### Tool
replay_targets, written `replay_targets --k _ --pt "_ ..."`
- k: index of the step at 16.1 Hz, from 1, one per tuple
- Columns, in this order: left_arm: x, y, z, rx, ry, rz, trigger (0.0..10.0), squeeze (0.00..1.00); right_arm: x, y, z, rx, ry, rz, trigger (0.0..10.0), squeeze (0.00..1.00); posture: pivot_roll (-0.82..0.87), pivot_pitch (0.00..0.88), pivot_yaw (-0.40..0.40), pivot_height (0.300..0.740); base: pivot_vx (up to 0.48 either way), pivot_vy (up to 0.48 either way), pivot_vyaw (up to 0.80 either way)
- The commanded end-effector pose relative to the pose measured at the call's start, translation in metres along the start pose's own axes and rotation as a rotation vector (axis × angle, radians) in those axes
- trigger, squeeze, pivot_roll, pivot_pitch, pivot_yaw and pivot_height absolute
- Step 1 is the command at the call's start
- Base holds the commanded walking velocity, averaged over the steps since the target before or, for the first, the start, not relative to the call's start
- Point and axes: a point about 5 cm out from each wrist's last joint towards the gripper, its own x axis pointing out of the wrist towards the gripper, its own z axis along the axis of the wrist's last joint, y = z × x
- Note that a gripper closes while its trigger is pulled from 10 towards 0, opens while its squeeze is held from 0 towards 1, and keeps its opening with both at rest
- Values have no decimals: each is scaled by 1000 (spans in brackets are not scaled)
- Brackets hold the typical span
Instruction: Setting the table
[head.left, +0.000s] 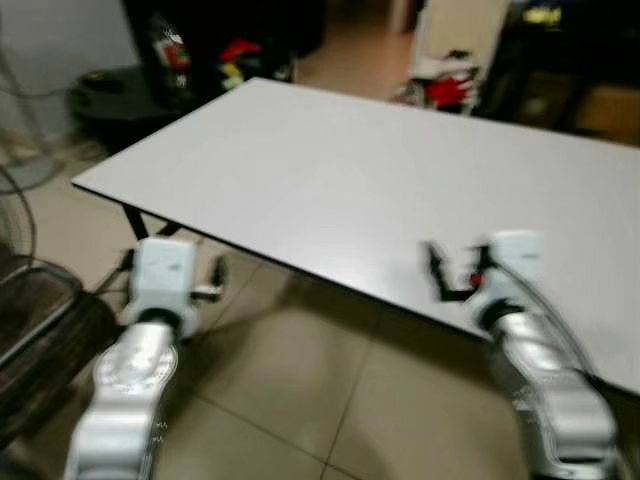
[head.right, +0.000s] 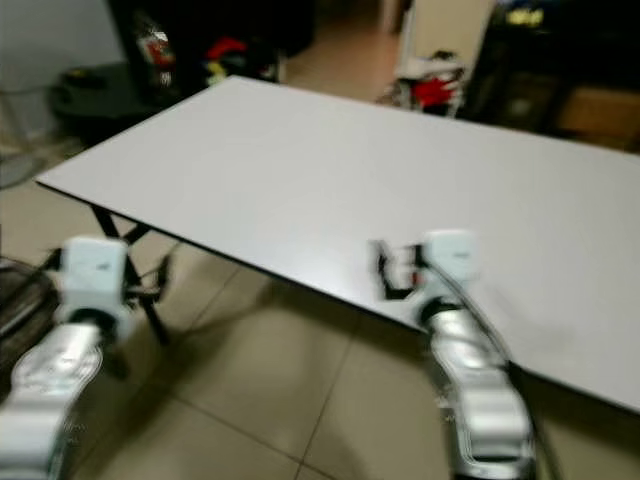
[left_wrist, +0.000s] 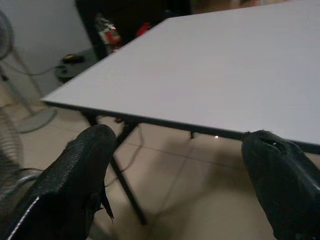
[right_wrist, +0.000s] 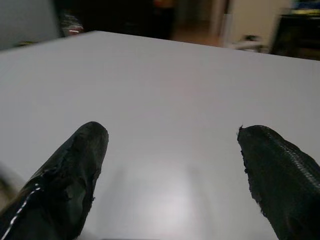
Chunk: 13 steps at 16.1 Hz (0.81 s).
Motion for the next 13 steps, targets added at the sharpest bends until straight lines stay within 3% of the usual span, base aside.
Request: replay_targets --k 1,5,11,13 --pt "-1 -1 5 3 -16 -8 10000 0 1 -5 3 -22 -3 -14 10000 0 -17 0 49 740 0 446 800" --pt "0 8 7 38 -11 -13 10000 0 -1 0 -2 -14 9 5 10000 0 5 0 88 740 0 442 800" --pt "-1 6 10 39 -19 -22 10000 0 0 5 -3 -7 12 66 10000 0 12 0 92 740 0 403 800" --pt "0 2 19 42 -52 -39 10000 0 -4 1 -4 1 7 60 10000 0 13 0 102 740 0 -480 800"
